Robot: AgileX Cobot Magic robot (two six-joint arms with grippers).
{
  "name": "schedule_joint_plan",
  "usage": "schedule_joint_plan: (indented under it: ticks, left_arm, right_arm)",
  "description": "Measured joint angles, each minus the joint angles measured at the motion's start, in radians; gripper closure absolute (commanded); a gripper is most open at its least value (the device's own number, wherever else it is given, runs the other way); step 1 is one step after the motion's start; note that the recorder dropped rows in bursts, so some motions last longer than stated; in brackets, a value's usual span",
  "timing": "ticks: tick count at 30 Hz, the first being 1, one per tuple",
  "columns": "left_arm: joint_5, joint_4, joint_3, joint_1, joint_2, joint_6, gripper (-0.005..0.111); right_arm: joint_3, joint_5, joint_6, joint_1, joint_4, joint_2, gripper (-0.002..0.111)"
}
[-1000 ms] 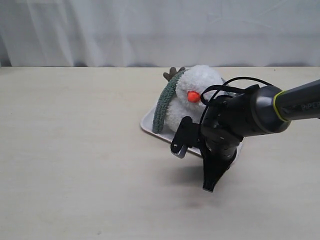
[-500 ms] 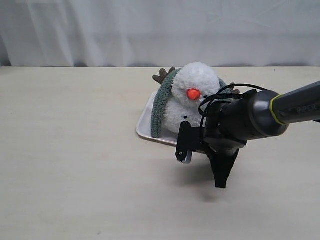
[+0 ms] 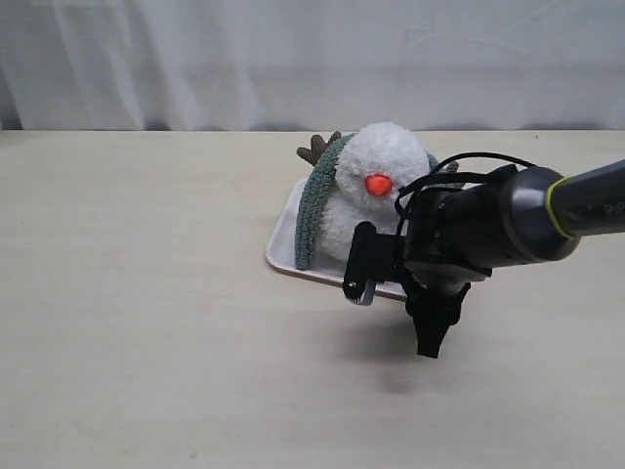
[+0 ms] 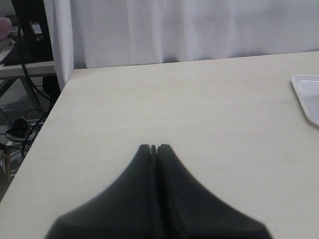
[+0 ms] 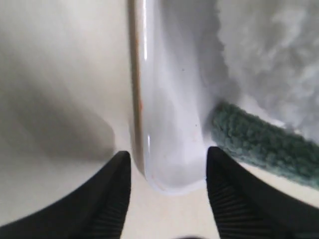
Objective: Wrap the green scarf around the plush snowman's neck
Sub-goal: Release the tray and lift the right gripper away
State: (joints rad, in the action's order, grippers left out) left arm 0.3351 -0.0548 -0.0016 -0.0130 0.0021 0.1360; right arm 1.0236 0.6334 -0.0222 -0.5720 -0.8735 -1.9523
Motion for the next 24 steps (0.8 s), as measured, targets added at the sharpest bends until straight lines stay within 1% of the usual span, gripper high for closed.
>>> schedule_joint_plan:
  ticks: [8, 16, 19, 24]
  left_arm:
    - [0.0, 0.0, 0.0, 0.0, 0.0, 0.0, 0.107]
    - [0.0, 0.0, 0.0, 0.0, 0.0, 0.0, 0.107]
    - [0.0, 0.0, 0.0, 0.0, 0.0, 0.0, 0.107]
    - [0.0, 0.0, 0.0, 0.0, 0.0, 0.0, 0.107]
  right_arm:
    - [-0.001, 0.057, -0.001, 0.0, 0.146, 0.067, 0.053]
    - [-0.001, 0.093, 0.08, 0.0, 0.416, 0.241, 0.053]
    - [-0.001, 0.096, 0.089, 0.0, 0.506, 0.331, 0.06]
    - [-0.001, 0.14, 0.089, 0.0, 0.636, 0.487, 0.084]
